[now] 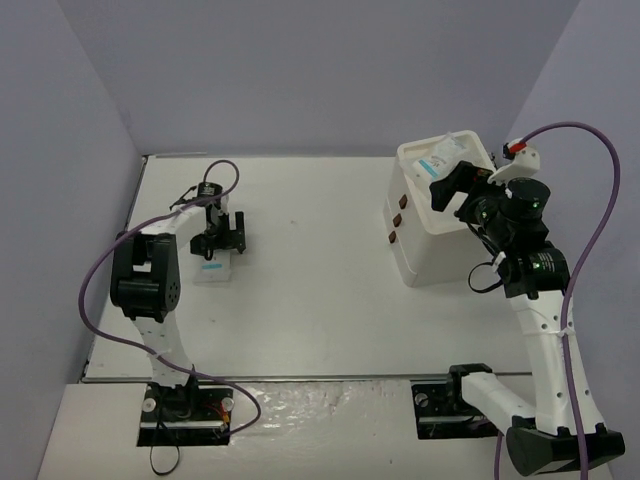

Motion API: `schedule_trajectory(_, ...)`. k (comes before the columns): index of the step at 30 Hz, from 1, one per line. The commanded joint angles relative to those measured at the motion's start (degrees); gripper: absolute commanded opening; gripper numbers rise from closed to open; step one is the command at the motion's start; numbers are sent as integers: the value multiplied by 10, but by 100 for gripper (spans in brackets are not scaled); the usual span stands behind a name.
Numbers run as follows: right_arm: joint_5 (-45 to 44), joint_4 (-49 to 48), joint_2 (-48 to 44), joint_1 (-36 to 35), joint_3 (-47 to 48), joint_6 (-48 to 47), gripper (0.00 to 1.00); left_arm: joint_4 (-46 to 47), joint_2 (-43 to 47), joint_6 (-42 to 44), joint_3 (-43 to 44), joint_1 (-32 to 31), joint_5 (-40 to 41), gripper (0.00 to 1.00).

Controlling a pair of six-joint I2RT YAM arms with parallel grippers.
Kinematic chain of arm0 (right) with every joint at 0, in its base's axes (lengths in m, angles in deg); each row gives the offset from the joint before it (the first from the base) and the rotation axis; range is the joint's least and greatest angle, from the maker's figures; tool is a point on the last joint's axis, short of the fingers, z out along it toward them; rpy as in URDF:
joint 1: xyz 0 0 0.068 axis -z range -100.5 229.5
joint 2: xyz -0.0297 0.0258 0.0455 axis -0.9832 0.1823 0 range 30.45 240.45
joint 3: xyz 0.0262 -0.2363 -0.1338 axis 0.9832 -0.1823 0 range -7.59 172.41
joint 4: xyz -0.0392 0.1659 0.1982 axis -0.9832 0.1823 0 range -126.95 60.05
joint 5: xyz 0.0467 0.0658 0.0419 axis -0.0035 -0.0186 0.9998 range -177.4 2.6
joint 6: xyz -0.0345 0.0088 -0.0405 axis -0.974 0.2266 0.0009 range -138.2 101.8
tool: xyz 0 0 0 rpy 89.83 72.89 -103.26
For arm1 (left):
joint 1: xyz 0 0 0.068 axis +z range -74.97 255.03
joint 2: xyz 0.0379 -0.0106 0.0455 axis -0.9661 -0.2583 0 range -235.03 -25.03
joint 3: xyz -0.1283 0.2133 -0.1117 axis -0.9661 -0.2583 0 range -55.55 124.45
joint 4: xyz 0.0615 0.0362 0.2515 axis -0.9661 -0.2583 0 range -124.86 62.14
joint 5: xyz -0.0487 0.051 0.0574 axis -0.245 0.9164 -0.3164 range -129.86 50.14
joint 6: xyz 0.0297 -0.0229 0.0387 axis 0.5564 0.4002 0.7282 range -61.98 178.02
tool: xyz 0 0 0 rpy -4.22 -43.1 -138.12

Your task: Organize the makeup

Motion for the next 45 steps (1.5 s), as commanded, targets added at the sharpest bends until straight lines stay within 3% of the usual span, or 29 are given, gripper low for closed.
schedule_trajectory(1,39,-43,-5,-4,-4,-8,100,26,15,-30,24,-77,-31,97)
schedule_trajectory(8,63,-45,21,-38,-22,-16,100,62,42,-117,6,-194,3,97)
schedule_trajectory(12,34,-46,50,-104,-29,-15,100,69,55,-170,5,-243,26,97)
schedule_trajectory(16,-7,-53,81,-170,-32,11,100,58,84,-198,23,-254,34,97)
schedule_trajectory(22,-115,-78,144,-290,-40,58,99,-5,171,-159,52,-227,88,97)
schedule_trajectory(29,-215,-128,271,-409,-25,118,100,-64,311,-82,4,-120,128,97)
schedule_trajectory(32,-244,-157,352,-435,-15,150,100,-69,383,-48,-45,-83,149,97)
schedule_trajectory(38,-299,-181,470,-484,39,201,100,-45,512,-4,-164,-73,189,97)
schedule_trajectory(45,-335,-181,587,-494,114,239,100,-36,555,8,-220,-71,213,97)
